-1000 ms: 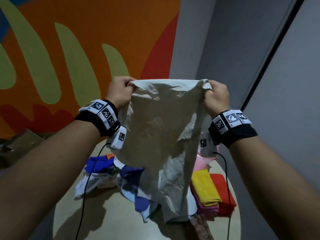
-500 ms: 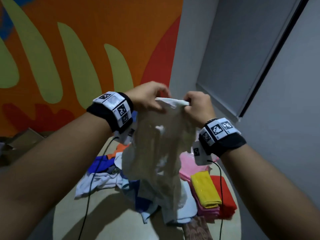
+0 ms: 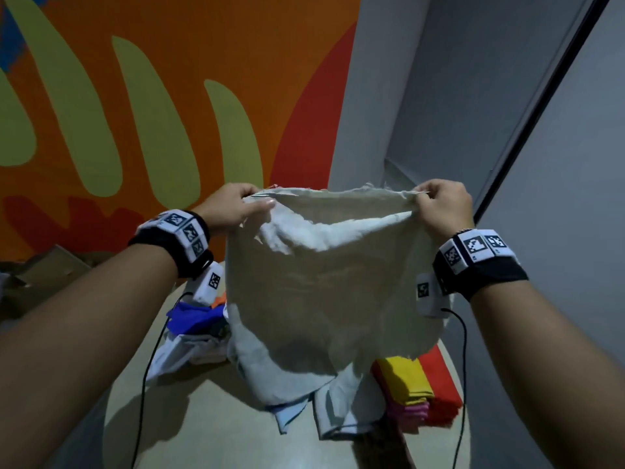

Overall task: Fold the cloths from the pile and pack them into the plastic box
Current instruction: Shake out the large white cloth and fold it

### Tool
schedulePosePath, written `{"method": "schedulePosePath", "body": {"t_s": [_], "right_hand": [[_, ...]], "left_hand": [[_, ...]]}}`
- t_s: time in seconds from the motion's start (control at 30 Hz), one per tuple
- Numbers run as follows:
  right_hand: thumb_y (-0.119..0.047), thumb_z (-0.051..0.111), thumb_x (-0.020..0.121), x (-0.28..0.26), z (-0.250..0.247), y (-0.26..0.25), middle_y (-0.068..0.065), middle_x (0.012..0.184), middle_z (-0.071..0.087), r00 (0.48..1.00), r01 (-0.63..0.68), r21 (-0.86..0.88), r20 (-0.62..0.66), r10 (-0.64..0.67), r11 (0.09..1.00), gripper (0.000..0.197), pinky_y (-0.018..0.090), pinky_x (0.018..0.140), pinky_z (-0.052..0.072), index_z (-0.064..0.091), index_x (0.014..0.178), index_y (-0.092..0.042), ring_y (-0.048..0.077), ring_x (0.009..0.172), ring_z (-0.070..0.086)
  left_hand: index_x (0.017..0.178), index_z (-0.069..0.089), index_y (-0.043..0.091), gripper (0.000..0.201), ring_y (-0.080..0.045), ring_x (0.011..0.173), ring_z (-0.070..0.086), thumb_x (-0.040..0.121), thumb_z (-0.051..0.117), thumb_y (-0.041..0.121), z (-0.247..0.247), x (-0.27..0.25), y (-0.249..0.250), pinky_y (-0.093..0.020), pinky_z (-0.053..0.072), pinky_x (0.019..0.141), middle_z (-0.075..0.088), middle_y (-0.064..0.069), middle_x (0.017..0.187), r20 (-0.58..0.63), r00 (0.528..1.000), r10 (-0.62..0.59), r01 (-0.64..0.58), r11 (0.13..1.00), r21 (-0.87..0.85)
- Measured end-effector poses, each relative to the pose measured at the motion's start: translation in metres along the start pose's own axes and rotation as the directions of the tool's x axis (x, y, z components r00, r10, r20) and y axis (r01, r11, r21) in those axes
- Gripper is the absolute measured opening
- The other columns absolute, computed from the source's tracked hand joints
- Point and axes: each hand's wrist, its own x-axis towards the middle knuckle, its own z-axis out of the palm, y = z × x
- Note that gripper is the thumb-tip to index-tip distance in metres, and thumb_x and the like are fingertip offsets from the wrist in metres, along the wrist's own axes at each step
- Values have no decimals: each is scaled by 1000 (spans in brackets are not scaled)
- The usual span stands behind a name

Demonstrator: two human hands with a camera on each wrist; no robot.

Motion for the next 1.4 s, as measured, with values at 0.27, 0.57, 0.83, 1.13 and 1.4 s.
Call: {"method": "schedulePosePath", "body": {"t_s": [0.27,0.57,0.83,1.13,1.4], "right_hand": [[-27,70,89,-1,-6,7,5,92,73,999,37,-30,4,-36,999,16,31,81,51,74,97,-14,24,90,66],[16,46,86,-48,2,-38,19,73,67,732,-50,514,602,-318,856,36,26,47,52,75,91,-5,29,57,65],[-25,77,85,-56,21,-63,-15,78,57,679,579,233,394,-620,782,5,24,69,40,76,86,-20,4,72,53],[-27,83,73,-59,41,-79,-4,104,53,817,547,166,107,-567,820,31,32,80,48,55,60,-22,15,95,53],[-14,79,73,-56,23,-69,-3,78,66,761,437,77,500,-414,896,21,25,59,47,61,80,-23,15,72,60]], "left_hand": [[85,74,9,18,-19,73,60,87,76,26,1,0,2,-33,50,66,72,-8,82,-227,972,-64,11,974,-225],[105,74,5,14,-8,73,64,92,69,7,24,-17,58,-13,51,59,73,-7,91,-77,995,64,-81,968,-237],[103,72,-6,27,-12,69,69,77,79,-2,44,-38,86,-18,52,59,74,-14,85,18,973,229,-203,893,-402],[118,68,1,32,-23,102,70,86,68,-5,42,-50,91,-33,58,86,73,-17,109,207,926,316,-160,825,-542],[111,70,-2,41,-17,96,74,74,75,-18,20,-48,88,-25,58,86,75,-10,103,-47,929,366,-363,883,-296]]}}
